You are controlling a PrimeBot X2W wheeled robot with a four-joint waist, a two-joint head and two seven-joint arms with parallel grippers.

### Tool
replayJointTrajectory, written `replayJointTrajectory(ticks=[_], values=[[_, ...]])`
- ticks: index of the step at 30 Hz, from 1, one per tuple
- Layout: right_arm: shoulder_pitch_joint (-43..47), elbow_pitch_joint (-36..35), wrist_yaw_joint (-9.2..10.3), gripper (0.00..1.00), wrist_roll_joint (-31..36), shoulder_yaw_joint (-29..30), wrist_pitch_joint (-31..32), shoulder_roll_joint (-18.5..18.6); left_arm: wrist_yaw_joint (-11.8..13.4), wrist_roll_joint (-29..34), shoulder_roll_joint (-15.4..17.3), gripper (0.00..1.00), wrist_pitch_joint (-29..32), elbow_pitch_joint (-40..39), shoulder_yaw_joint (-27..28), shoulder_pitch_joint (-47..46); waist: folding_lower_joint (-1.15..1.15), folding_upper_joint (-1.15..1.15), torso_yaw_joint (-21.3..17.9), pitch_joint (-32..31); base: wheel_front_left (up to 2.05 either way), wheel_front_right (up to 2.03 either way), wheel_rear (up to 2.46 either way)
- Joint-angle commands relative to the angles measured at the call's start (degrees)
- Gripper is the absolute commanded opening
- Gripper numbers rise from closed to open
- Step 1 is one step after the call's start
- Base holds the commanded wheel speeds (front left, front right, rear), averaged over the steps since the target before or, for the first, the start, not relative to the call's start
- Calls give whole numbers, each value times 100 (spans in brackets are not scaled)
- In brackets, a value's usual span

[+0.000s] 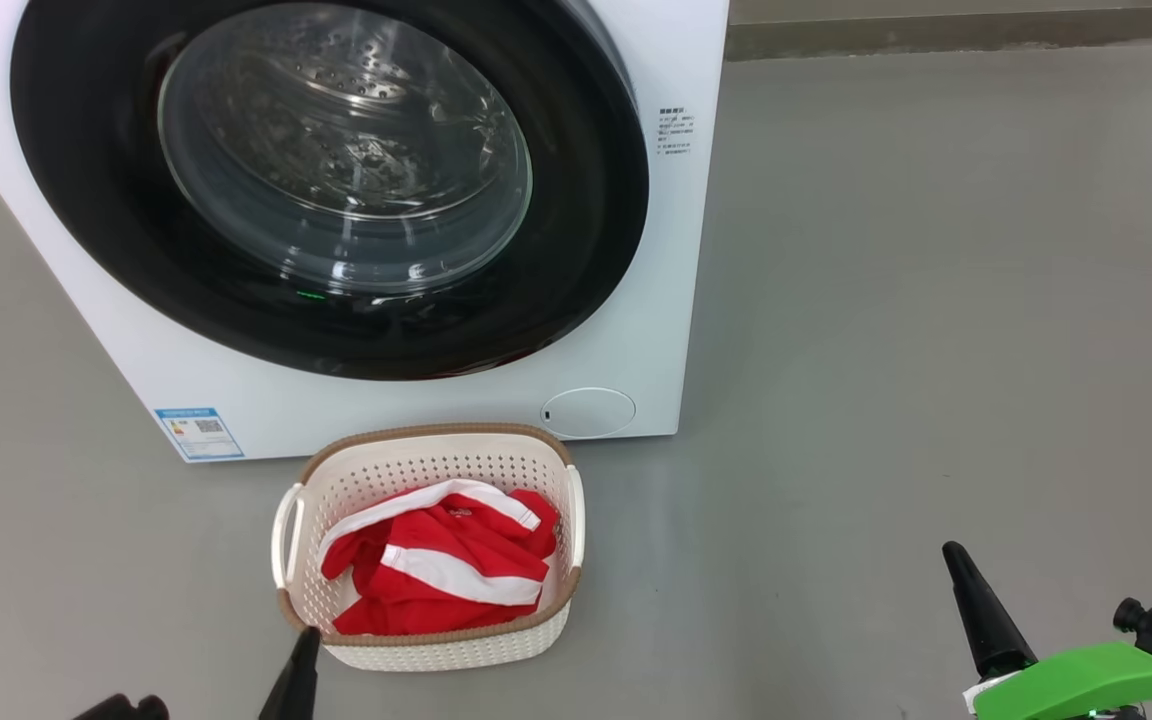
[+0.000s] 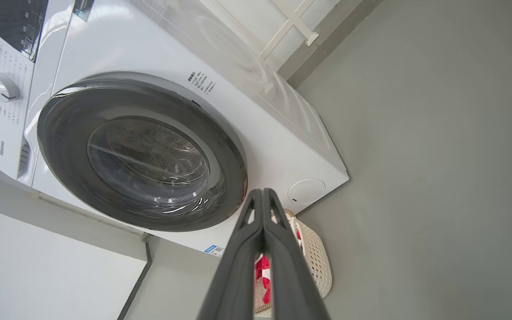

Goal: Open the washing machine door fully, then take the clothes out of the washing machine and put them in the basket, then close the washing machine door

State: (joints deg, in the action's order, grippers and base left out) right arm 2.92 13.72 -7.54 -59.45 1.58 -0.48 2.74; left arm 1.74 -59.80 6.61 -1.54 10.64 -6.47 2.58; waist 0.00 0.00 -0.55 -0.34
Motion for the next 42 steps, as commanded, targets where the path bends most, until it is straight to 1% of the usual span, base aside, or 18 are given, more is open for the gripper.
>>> replayJointTrajectory(ticks=[1, 22, 42], values=[[-309, -123, 3, 0, -166, -14, 11, 93, -99, -173, 41, 0, 23, -102, 191, -289, 0, 0, 1, 1, 0, 0, 0], [-549, -65, 4, 0, -1511, 113, 227, 119, -438, -1492, -78, 0, 287, 77, 576, -525, 0, 0, 23, 22, 0, 0, 0], [-757, -14, 5, 0, -2664, 234, 423, 135, -730, -2623, -187, 0, 522, 232, 917, -729, 0, 0, 42, 40, 0, 0, 0]])
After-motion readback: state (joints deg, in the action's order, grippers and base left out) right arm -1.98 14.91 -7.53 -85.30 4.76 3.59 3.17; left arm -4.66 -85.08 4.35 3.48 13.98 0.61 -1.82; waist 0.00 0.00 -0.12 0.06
